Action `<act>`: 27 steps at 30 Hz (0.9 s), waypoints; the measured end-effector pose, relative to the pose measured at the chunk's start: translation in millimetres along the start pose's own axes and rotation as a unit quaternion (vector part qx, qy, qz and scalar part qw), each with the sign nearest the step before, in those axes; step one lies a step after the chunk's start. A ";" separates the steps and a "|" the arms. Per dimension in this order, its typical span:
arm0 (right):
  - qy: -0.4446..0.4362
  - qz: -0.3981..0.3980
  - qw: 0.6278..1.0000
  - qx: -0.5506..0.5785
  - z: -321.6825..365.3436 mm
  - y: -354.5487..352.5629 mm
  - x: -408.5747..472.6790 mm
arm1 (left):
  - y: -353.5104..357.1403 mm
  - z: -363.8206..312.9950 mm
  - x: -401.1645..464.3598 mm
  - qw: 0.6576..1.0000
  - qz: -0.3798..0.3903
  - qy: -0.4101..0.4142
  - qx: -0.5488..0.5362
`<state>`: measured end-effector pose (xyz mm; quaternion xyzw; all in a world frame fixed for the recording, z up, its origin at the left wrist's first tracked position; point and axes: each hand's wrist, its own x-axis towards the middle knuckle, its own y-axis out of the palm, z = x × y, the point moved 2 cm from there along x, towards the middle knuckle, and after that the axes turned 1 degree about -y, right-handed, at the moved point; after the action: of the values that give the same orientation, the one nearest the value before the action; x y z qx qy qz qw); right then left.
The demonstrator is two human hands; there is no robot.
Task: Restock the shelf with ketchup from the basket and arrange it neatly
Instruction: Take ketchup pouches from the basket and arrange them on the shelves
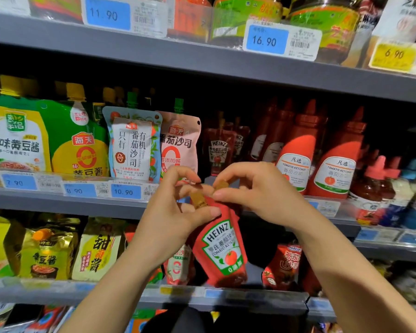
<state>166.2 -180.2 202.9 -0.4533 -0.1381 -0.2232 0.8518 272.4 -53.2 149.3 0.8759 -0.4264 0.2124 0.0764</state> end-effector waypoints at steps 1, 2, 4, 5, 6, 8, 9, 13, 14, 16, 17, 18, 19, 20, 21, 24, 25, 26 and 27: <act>0.011 -0.024 1.000 0.016 -2.2 -4.1 1.9 | -5.6 -3.7 -0.1 1.000 -0.016 0.009 0.012; 0.023 -0.050 0.998 0.033 -4.8 -8.6 4.4 | -12.6 -7.6 0.0 0.999 -0.031 0.016 0.021; 0.039 -0.090 0.994 0.046 -8.2 -18.0 10.3 | -29.9 -13.7 0.8 0.998 -0.058 0.023 0.025; 0.040 -0.104 0.993 0.039 -9.0 -21.6 13.6 | -38.2 -14.8 1.2 0.997 -0.066 0.029 0.031; 0.037 -0.119 0.992 0.028 -9.3 -24.2 17.0 | -44.8 -16.0 1.6 0.996 -0.072 0.037 0.044; 0.027 -0.152 0.988 0.010 -8.8 -29.1 23.6 | -54.9 -17.3 1.6 0.993 -0.089 0.042 0.068; 0.022 -0.170 0.985 0.008 -7.3 -31.6 26.4 | -58.5 -16.9 2.0 0.992 -0.099 0.043 0.068; -0.001 -0.217 0.976 0.004 2.4 -40.7 32.2 | -65.6 -12.2 3.7 0.992 -0.112 0.046 0.036; -0.005 -0.219 0.976 0.009 3.9 -43.3 33.0 | -65.8 -11.1 3.5 0.992 -0.110 0.044 0.031; -0.017 -0.212 0.976 0.035 7.1 -48.7 33.1 | -65.4 -8.0 3.0 0.994 -0.103 0.040 0.022; -0.025 -0.206 0.977 0.049 8.1 -51.5 33.5 | -65.1 -6.4 2.6 0.994 -0.100 0.038 0.022; -0.033 -0.201 0.977 0.061 9.1 -53.7 34.0 | -64.6 -4.9 2.5 0.994 -0.099 0.035 0.020; -0.040 -0.199 0.977 0.069 10.6 -55.8 34.0 | -64.1 -3.7 2.5 0.994 -0.099 0.033 0.018; -0.046 -0.199 0.976 0.073 11.0 -57.0 34.4 | -63.9 -2.6 2.8 0.994 -0.099 0.033 0.016; -0.051 -0.202 0.975 0.072 10.6 -58.1 34.1 | -63.5 -2.0 3.2 0.994 -0.100 0.036 0.013; -0.040 -0.209 0.976 0.042 0.7 -56.9 37.7 | -60.5 -0.8 5.5 0.995 -0.095 0.039 0.012; -0.031 -0.198 0.980 0.019 -3.0 -55.2 41.0 | -59.2 -0.9 5.8 0.995 -0.094 0.039 0.014; -0.021 -0.178 0.984 -0.005 -6.9 -53.2 45.6 | -57.9 -0.7 5.9 0.995 -0.093 0.040 0.015; -0.010 -0.153 0.988 -0.030 -11.2 -51.1 50.7 | -56.5 -0.4 6.1 0.995 -0.091 0.042 0.014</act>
<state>184.4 -227.5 255.2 -0.4543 -0.2071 -0.3507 0.7923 319.7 -22.1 155.0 0.9025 -0.3381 0.2472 0.1005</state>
